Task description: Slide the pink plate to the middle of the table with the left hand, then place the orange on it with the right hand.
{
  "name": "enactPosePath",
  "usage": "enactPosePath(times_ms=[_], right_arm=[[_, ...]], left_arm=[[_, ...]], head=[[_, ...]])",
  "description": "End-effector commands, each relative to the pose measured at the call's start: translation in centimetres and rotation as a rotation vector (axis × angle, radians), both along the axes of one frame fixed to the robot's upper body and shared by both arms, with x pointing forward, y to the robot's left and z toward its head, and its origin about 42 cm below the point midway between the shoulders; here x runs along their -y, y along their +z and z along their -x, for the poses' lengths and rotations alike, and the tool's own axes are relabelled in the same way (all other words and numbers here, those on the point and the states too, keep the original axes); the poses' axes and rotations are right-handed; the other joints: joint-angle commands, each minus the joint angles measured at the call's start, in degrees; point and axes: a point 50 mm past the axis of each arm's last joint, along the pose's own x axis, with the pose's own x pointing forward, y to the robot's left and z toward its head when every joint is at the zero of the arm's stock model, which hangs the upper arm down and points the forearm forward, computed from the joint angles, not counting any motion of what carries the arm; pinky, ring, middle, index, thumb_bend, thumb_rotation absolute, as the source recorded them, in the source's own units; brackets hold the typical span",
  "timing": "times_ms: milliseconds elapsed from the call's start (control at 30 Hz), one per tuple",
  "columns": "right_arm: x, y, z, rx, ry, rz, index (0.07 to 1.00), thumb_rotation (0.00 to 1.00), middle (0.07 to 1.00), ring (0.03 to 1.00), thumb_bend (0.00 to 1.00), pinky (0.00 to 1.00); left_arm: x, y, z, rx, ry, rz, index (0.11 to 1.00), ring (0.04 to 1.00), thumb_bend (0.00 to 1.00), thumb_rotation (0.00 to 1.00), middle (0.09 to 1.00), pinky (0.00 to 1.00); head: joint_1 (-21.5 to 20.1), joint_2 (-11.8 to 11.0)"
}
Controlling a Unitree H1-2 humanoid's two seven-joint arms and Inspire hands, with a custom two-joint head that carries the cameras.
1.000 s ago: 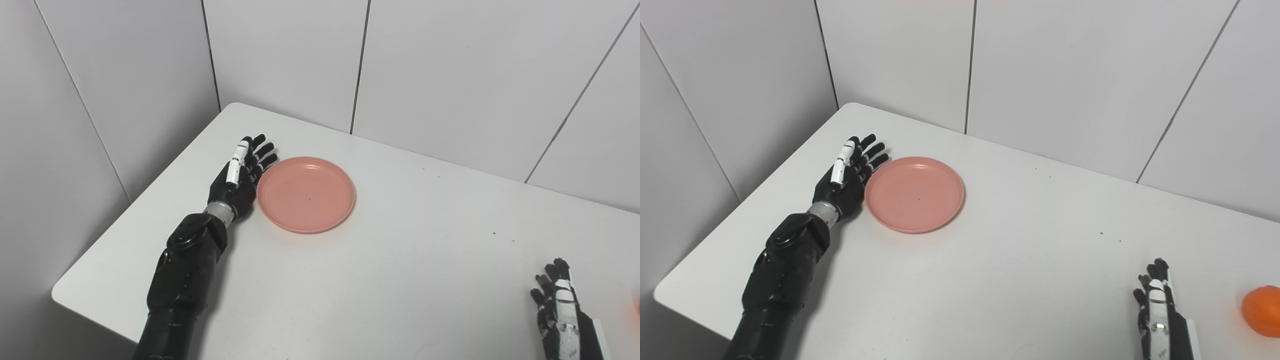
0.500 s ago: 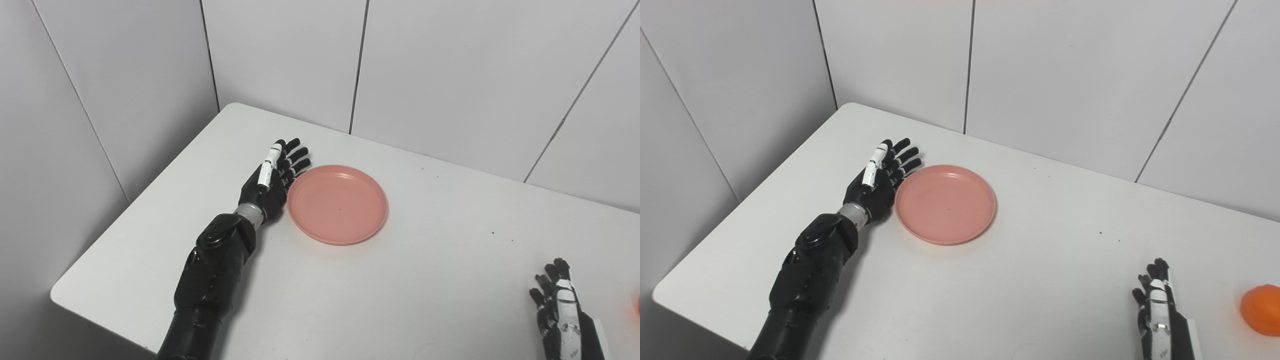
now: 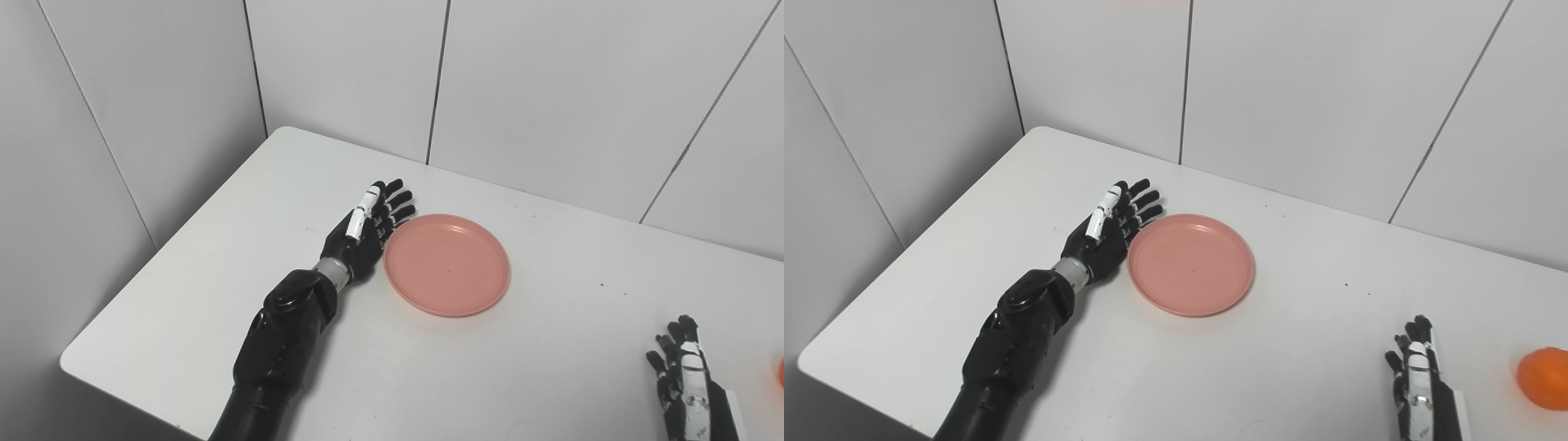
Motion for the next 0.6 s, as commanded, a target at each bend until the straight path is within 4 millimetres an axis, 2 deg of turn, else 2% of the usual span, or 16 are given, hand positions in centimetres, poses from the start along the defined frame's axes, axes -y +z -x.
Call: enactPosePath(times_ms=[0,567], right_arm=[[0.3,0.3,-0.4,0.032,-0.006,-0.001,1.0,1.0,1.0,1.0,0.15,1.0],[-0.7,0.5,-0.5,0.045,-0.015,0.005,0.996,1.0,0.998,1.0,0.22,1.0]], left_arm=[[1.3,-0.4,0.1,-0.035,-0.015,0.001,0.924,0.921,0.36,1.0,0.931,0.92],[5.5,-0.6,1.0,-0.03,-0.142,0.005,0.919,0.925,0.34,1.0,0.932,0.92]], head=[[-0.3,0.3],[-6.0,3.3]])
